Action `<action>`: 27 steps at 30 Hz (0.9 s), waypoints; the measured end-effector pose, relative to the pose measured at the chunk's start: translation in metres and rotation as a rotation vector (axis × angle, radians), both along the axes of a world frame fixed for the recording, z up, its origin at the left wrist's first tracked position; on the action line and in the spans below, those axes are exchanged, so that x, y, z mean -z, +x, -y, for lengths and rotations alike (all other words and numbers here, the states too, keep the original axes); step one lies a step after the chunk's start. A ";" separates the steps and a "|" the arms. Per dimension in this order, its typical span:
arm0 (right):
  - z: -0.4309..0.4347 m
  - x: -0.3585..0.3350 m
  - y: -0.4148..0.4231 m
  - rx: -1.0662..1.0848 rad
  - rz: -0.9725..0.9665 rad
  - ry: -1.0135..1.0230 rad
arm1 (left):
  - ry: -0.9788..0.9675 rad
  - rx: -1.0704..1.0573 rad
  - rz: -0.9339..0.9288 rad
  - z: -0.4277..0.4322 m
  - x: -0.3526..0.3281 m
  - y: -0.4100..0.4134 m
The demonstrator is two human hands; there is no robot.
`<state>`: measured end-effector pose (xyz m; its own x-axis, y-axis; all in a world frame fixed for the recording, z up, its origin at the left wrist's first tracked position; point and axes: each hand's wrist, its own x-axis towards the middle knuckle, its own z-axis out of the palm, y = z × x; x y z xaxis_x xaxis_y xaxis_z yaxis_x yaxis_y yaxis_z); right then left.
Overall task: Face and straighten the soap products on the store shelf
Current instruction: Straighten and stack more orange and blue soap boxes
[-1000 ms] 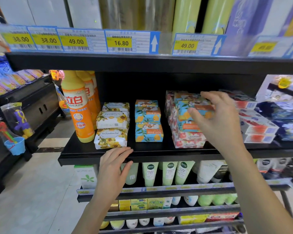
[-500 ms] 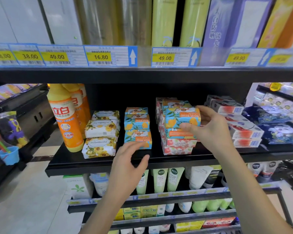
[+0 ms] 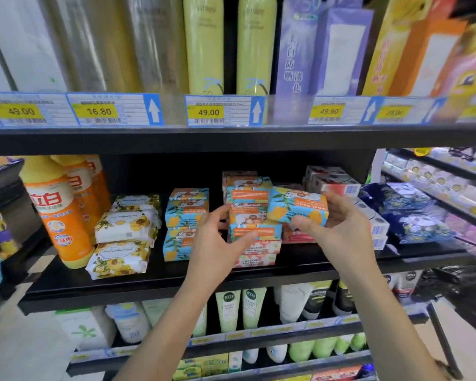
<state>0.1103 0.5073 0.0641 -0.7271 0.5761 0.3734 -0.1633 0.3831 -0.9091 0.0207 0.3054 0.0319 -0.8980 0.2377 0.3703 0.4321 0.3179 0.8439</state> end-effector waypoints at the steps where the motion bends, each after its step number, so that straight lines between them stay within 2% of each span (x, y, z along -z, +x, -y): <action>1: -0.002 0.003 0.000 -0.003 0.000 -0.005 | -0.019 -0.007 -0.008 -0.002 0.001 0.001; 7: -0.007 0.013 -0.002 -0.015 0.013 -0.032 | -0.032 -0.052 -0.016 -0.012 0.002 0.008; 16: -0.004 0.010 0.002 -0.041 0.001 -0.059 | 0.089 -0.014 0.052 0.000 0.000 0.011; 27: 0.058 0.005 0.001 -0.131 -0.027 -0.003 | 0.160 -0.167 0.057 0.115 -0.004 0.027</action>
<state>0.1109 0.4495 0.0594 -0.7859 0.4782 0.3921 -0.2360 0.3542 -0.9049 0.0477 0.1901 0.0359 -0.9405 0.0261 0.3388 0.3349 0.2408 0.9110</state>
